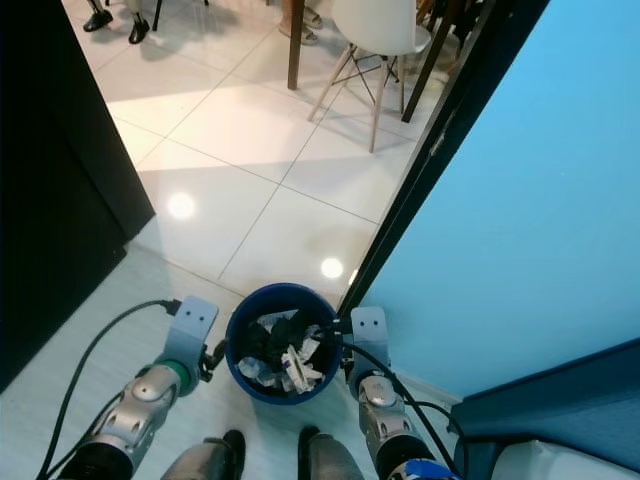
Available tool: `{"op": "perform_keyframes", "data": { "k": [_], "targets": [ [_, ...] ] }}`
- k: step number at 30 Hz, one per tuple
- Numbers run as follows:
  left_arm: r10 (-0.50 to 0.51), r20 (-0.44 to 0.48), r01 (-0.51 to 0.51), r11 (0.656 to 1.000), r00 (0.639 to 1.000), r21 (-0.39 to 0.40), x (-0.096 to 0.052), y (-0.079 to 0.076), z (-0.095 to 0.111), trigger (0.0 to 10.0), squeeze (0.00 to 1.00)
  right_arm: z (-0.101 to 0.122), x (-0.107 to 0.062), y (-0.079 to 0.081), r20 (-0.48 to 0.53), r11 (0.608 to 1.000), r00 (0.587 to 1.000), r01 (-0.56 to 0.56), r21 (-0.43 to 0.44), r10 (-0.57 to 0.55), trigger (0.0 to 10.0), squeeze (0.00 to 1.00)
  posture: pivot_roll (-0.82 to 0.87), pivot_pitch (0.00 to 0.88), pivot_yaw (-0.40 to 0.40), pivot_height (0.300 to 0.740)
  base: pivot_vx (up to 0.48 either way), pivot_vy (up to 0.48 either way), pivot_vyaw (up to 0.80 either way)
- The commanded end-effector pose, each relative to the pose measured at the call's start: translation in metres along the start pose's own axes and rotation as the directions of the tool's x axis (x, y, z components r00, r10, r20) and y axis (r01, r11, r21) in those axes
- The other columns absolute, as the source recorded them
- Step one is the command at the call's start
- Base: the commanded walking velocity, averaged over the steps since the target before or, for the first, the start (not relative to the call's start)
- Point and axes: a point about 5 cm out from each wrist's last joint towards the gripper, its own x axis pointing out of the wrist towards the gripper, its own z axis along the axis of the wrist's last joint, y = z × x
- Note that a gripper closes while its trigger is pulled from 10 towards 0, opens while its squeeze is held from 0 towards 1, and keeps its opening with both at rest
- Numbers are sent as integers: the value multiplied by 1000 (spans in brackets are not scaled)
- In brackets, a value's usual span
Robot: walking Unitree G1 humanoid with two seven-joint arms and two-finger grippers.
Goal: Clean up the room
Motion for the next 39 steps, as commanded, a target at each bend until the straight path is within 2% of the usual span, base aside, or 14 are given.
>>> {"op": "perform_keyframes", "data": {
  "k": [1, 8, 39],
  "targets": [
    [-2, -51, 0, 1000, 999, -20, -2, -3, -14, 10000, 0, -8, -2, -1, -32, 1000, 999, 2, -12, -2, 10000, 0, -12, 106, -3, 740, 0, 0, 0],
    [6, -58, -8, 1000, 998, -25, -2, -2, -18, 10000, 0, -11, -3, 0, -48, 1000, 999, -5, -6, 5, 10000, 0, -9, 108, -8, 740, 0, 0, 0],
    [20, -56, -21, 1000, 998, -7, -3, 0, -21, 10000, 0, -17, -5, -1, -76, 1000, 997, 5, -16, -6, 10000, 0, -8, 122, -4, 740, 0, 0, -800]
  ]
}}
